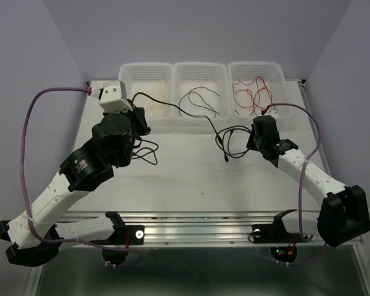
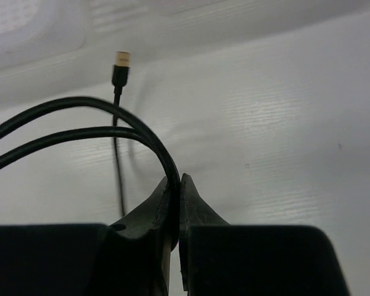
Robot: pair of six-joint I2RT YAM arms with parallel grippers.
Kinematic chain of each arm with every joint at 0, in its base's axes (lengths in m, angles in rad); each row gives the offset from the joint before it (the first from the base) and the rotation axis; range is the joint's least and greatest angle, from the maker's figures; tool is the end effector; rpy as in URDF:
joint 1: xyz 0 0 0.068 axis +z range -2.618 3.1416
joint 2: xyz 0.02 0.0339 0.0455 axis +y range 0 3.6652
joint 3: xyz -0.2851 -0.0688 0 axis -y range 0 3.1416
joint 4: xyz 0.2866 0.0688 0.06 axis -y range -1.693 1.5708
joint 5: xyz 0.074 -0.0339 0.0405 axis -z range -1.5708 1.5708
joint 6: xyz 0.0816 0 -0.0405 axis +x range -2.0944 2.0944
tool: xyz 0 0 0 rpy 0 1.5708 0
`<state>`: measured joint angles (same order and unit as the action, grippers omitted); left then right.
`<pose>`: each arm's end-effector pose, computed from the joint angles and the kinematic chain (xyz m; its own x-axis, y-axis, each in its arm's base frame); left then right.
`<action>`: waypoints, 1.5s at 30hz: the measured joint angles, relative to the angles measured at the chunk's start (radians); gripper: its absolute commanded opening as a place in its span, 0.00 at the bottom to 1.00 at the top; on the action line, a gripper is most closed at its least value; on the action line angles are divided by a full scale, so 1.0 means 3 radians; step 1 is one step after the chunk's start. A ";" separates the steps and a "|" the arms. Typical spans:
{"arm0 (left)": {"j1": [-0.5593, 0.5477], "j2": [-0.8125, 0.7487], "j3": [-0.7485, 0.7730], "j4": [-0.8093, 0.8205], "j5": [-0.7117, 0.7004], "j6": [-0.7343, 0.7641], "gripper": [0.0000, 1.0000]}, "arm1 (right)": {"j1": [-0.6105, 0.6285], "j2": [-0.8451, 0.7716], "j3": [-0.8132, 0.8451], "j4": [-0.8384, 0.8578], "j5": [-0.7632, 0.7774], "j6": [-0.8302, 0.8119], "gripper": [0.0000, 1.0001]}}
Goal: Untangle the cables
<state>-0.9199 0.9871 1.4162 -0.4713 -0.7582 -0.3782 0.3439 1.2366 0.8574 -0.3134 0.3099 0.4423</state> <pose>0.1850 -0.1503 0.5196 -0.0833 -0.3331 -0.9392 0.1405 0.9291 -0.3420 0.3207 0.0884 0.2356 -0.5862 0.2231 -0.7789 0.1668 0.9740 0.1534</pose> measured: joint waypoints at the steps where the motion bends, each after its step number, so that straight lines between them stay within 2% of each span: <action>1: 0.0006 -0.0025 0.0001 -0.0010 -0.0070 -0.0019 0.00 | -0.0001 0.0045 -0.0013 -0.0010 0.0052 -0.0011 0.01; 5: 0.0090 -0.0089 0.0207 -0.0032 -0.0387 -0.0126 0.00 | -0.0113 0.0216 -0.0080 -0.0186 0.0298 -0.0057 0.01; 11: 0.0174 -0.0178 0.0272 0.0036 -0.0524 -0.0195 0.00 | -0.0182 0.0231 -0.0092 -0.0291 0.0366 -0.0106 0.01; 15: 0.0230 -0.0145 0.0268 0.0116 -0.0356 -0.0197 0.00 | -0.0182 0.0088 -0.0069 -0.0295 0.0240 -0.0200 0.01; 21: 0.0261 0.0056 0.0223 0.0159 -0.0123 -0.0281 0.00 | -0.0182 -0.0253 0.0230 -0.0308 -0.0249 -0.0379 0.01; 26: 0.0313 0.0184 -0.0123 0.0188 0.0106 -0.0426 0.00 | -0.0182 -0.0472 0.0604 -0.0248 -0.0488 -0.0451 0.01; 32: 0.0337 0.0156 -0.0492 0.0217 0.0361 -0.0628 0.00 | -0.0182 -0.0614 0.0674 -0.0175 -0.0813 -0.0481 0.01; 37: 0.0346 0.0146 -0.0666 0.0224 0.0528 -0.0790 0.00 | -0.0182 -0.0320 0.0940 -0.0008 -0.1244 -0.0548 0.01; 40: 0.0346 0.0125 -0.0736 0.0233 0.0591 -0.0844 0.00 | -0.0182 0.0114 0.1361 0.0140 -0.1405 -0.0604 0.01; 43: 0.0347 0.0107 -0.0745 0.0238 0.0661 -0.0874 0.00 | -0.0182 0.0774 0.1862 0.0418 -0.1400 -0.0656 0.01; 45: 0.0347 0.0094 -0.0745 0.0240 0.0701 -0.0888 0.00 | -0.0182 0.1063 0.2032 0.0524 -0.1378 -0.0692 0.11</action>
<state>-0.8158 1.0153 1.1927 -0.3992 -0.5480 -0.6445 0.2893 1.5555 1.4670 -0.1562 -0.1036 0.2348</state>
